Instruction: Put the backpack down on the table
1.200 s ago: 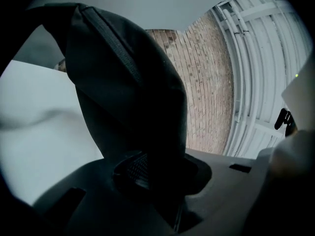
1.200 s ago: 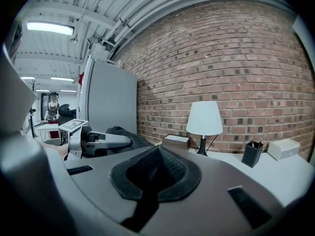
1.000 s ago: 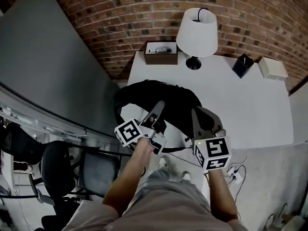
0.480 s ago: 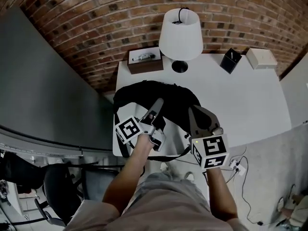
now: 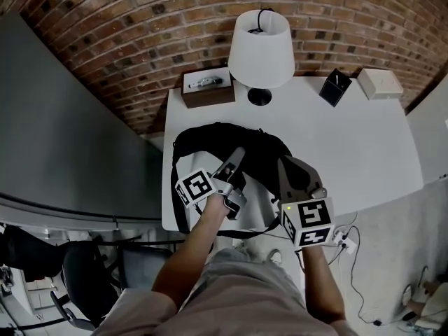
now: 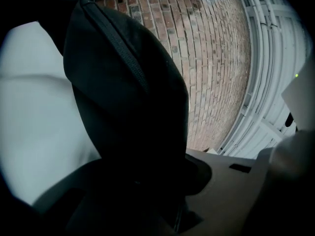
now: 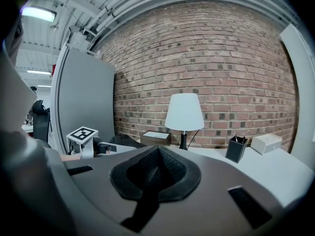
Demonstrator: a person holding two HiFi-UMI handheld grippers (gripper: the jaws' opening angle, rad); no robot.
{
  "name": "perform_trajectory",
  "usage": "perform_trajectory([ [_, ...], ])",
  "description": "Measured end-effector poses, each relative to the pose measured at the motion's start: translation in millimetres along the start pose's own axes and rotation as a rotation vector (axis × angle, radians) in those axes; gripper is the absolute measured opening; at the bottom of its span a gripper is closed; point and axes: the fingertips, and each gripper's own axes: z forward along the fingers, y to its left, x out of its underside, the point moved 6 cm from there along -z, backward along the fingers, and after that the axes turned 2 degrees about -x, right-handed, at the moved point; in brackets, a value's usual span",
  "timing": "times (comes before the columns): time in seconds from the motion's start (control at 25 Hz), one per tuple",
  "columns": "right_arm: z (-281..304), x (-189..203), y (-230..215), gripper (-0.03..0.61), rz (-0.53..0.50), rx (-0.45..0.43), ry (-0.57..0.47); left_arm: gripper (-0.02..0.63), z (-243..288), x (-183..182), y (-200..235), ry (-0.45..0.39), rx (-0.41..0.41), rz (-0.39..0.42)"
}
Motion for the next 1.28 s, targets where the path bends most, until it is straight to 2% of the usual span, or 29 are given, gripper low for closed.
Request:
perform_trajectory([
  [0.32, 1, 5, 9, 0.000, -0.005, -0.045, 0.016, 0.071, -5, 11, 8, 0.006, 0.006, 0.009],
  [0.48, -1, 9, 16, 0.000, -0.008, -0.069, 0.019, 0.072, -13, 16, 14, 0.018, -0.045, 0.025],
  [0.96, -10, 17, 31, 0.000, -0.017, -0.129, 0.037, 0.080, -36, 33, 25, 0.001, -0.114, 0.011],
  [1.28, -15, 24, 44, 0.000, -0.032, -0.186, 0.057, 0.101, -56, 46, 36, -0.009, -0.224, 0.005],
])
